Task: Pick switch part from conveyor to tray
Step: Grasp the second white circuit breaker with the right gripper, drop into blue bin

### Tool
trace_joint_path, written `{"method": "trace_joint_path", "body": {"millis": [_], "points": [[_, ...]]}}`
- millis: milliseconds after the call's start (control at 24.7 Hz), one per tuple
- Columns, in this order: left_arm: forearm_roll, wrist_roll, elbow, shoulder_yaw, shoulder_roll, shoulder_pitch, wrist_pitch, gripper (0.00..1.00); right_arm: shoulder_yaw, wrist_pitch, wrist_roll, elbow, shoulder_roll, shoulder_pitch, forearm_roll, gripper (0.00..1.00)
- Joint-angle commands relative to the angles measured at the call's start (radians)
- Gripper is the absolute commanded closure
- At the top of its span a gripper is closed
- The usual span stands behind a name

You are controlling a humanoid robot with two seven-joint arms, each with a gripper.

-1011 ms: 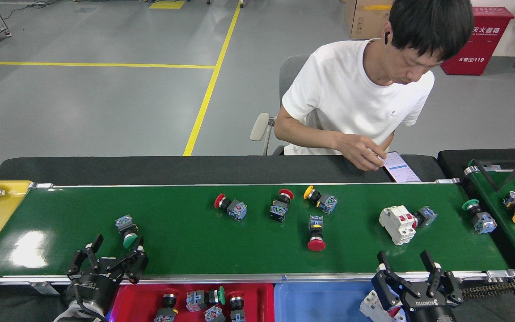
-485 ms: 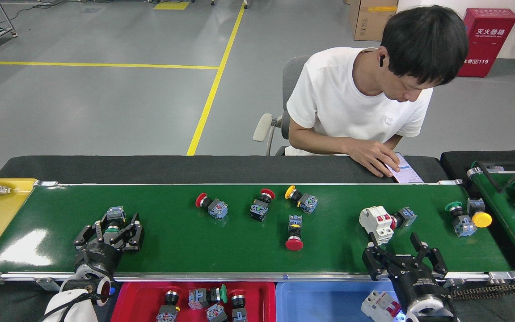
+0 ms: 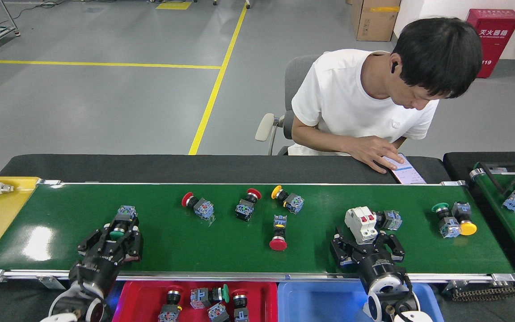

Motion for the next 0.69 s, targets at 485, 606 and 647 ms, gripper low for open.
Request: {"method": "trace_joint_path", "body": {"millis": [485,606,647], "points": [[-0.11,0.072,-0.148,-0.09,-0.027,0.165,-0.041,0.0,-0.029,-0.392,0.119,-0.215,-0.149,0.033,-0.411,0.84],[-0.035,0.072,-0.151,-0.002,-0.032,0.179,-0.035,0.0,-0.073,-0.598,0.142,-0.295,-0.226,0.118,-0.563,0.81],[-0.001,0.069,-0.151,0.028,-0.036,0.18,-0.031,0.0,-0.081,-0.677,0.156,-0.309,-0.239,0.147,-0.6,0.81]]}}
